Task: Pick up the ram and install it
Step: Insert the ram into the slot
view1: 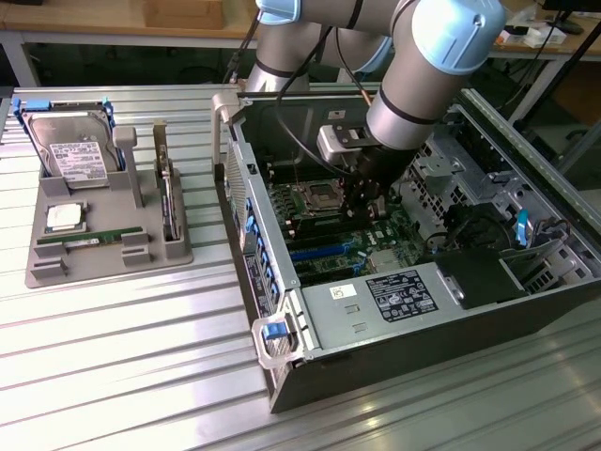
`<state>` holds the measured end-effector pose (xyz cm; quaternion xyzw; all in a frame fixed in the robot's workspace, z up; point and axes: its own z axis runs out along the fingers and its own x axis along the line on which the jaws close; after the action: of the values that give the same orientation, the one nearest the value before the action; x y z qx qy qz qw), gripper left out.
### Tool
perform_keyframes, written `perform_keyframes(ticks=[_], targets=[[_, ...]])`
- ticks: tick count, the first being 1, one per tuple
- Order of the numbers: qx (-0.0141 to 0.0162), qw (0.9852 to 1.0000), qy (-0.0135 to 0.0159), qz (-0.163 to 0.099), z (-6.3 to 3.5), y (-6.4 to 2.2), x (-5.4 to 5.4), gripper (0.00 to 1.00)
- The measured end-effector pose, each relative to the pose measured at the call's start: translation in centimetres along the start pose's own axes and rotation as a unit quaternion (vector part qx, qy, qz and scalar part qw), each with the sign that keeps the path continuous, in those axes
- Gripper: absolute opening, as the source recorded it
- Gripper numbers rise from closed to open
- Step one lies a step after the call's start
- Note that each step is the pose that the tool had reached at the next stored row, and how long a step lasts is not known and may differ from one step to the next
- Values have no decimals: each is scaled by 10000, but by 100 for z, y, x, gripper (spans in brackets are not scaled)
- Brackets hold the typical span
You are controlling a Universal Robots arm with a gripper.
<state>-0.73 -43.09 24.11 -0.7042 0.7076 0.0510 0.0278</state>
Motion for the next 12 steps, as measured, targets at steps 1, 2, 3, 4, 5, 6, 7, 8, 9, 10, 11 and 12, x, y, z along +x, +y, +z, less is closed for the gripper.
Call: perform_keyframes(ticks=[1,2,3,4,5,6,7,8,9,10,11,12], targets=[[0,10000,0,0,0,2,-2,13],[0,10000,0,0,1,2,-2,13],[0,10000,0,0,0,2,-2,13],[0,10000,0,0,1,2,-2,13],[0,10000,0,0,0,2,-2,13],[0,10000,0,0,1,2,-3,13],[0,10000,0,0,1,2,-3,13],[0,10000,0,0,4,2,-3,13],[0,10000,-1,0,8,1,-2,13],[0,10000,-1,0,13,1,-2,13],[0,10000,0,0,11,1,-1,13],[0,10000,0,0,12,1,-1,13]])
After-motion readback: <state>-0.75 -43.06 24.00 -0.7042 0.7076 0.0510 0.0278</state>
